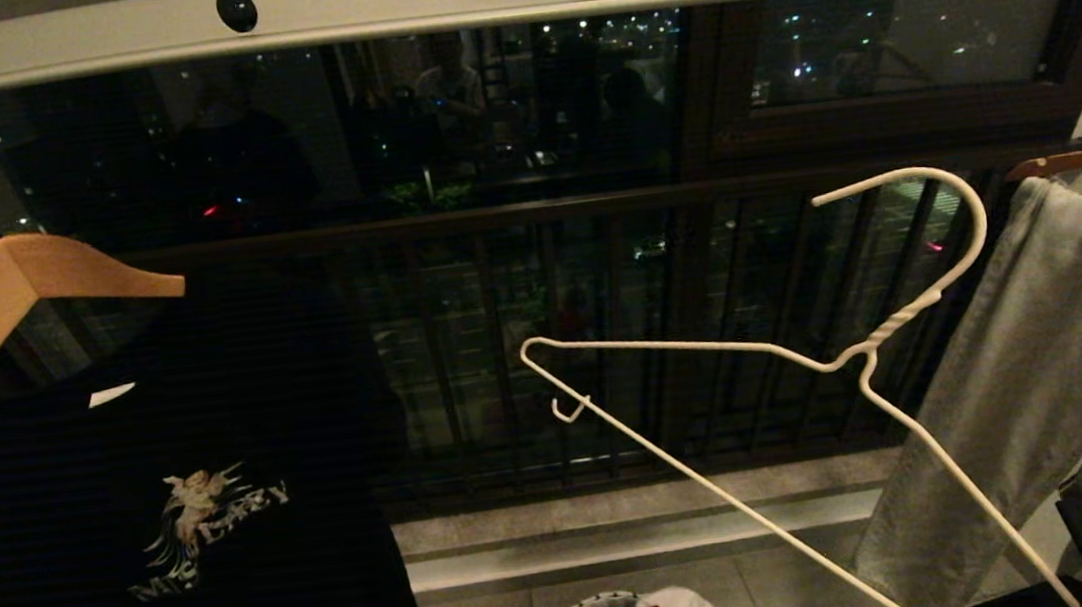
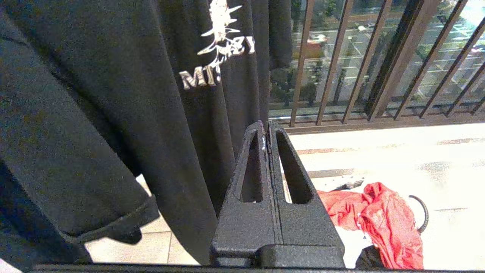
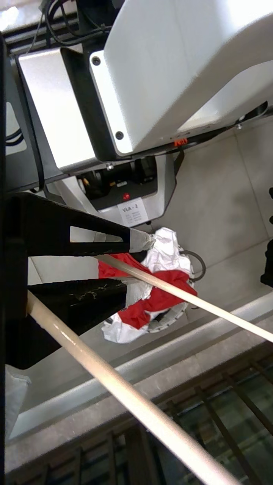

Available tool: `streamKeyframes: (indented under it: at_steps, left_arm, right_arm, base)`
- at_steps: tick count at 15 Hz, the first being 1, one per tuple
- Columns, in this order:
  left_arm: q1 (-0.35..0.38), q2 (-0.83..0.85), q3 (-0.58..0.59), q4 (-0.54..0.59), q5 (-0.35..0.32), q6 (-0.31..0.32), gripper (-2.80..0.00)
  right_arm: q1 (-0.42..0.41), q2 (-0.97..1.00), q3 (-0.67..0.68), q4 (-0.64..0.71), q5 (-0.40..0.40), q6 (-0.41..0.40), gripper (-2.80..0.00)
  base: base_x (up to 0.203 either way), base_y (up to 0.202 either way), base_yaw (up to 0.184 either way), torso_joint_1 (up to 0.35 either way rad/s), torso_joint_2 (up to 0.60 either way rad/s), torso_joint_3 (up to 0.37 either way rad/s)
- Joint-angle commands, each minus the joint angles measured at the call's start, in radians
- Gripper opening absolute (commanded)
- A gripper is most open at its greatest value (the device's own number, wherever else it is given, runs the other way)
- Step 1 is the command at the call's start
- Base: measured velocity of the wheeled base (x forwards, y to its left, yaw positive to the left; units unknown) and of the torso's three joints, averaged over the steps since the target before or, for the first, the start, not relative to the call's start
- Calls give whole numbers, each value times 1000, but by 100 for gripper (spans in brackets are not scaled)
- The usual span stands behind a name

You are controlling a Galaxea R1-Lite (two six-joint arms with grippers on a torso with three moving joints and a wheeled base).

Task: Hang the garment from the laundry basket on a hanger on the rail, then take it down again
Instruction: Pick up the clothes rack on the clothesline, then pick up clothes from the basket

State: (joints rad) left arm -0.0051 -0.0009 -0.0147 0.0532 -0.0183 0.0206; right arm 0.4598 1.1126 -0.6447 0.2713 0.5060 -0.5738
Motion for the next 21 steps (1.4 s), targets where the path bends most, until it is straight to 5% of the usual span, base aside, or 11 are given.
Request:
streamKeyframes:
  at_steps: [1,21]
  left_arm:
    - [1,-1,0,-1,0,1,-280]
    - [-1,-1,0,0,0,1,-280]
  right_arm:
    - [-1,17,4,2,0,-4,-280]
    - [-100,61,-7,-111,0,22,-280]
  base:
    - [0,0,0,0,0,0]
    - [0,0,0,-11,22,13]
